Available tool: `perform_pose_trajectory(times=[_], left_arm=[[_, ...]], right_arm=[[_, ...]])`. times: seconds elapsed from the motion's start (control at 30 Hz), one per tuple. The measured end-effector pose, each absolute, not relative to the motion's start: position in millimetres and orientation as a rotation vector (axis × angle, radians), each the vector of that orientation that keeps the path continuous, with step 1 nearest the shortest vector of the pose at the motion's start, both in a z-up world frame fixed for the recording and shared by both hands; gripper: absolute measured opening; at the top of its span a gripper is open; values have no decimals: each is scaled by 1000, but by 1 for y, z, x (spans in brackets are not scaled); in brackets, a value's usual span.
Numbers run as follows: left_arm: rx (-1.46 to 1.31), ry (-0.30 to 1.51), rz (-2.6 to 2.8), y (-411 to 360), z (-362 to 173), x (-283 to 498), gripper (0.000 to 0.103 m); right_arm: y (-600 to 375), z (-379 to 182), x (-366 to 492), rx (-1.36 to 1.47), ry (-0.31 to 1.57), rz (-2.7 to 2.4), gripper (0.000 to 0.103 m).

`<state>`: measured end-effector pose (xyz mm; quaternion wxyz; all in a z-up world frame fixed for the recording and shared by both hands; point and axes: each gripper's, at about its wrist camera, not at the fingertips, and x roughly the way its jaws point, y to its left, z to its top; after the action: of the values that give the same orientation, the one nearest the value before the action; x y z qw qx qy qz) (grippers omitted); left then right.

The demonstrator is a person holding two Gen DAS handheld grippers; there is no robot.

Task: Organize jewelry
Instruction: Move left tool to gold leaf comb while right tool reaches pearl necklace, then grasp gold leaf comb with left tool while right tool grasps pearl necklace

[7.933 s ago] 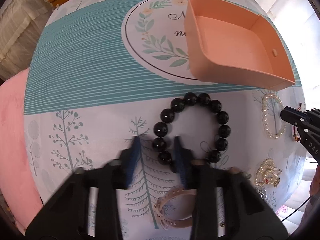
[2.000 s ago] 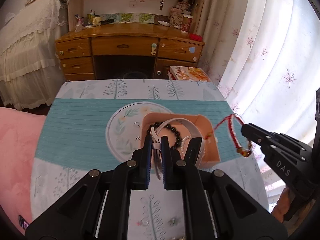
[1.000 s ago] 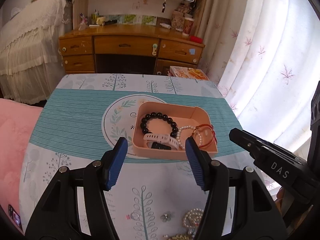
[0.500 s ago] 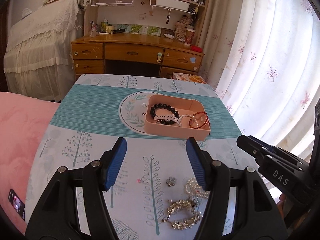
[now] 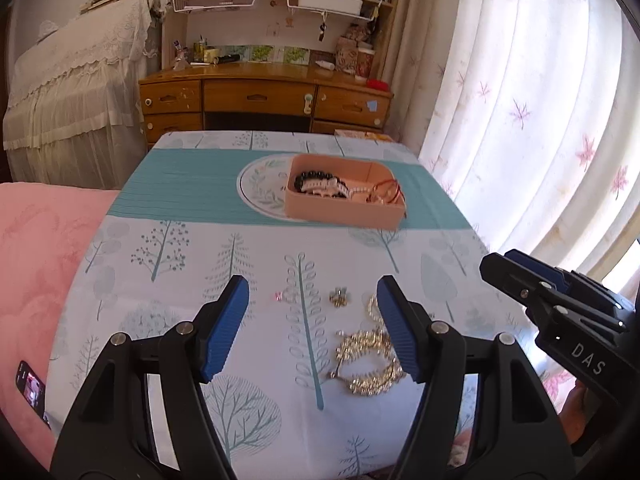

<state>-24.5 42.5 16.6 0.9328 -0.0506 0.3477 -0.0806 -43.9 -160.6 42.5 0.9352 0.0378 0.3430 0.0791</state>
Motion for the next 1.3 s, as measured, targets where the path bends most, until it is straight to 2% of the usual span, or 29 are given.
perform_pose_trajectory(times=[0.2, 0.43, 0.63, 0.87, 1.07, 1.13, 1.27, 1.3], left_arm=[[-26, 746, -206, 23, -14, -35, 64], [-44, 881, -289, 17, -56, -26, 64], [-87, 933, -268, 21, -66, -10, 64], [-33, 1060, -313, -12, -81, 10, 64], [-57, 1115, -310, -34, -94, 28, 48], [-44, 1122, -308, -42, -97, 31, 40], [5, 1130, -302, -59, -100, 35, 36], [19, 1131, -299, -63, -101, 37, 32]], right_arm=[[-178, 8, -63, 77, 778, 134, 36], [-215, -30, -57, 142, 857, 91, 36], [-229, -46, -39, 142, 890, 94, 36], [-233, -56, -18, 159, 908, 100, 36], [-241, -64, -8, 168, 917, 96, 36], [-246, -67, -4, 172, 916, 91, 36], [-253, -72, -1, 182, 927, 89, 36], [-253, -74, 1, 182, 930, 93, 36]])
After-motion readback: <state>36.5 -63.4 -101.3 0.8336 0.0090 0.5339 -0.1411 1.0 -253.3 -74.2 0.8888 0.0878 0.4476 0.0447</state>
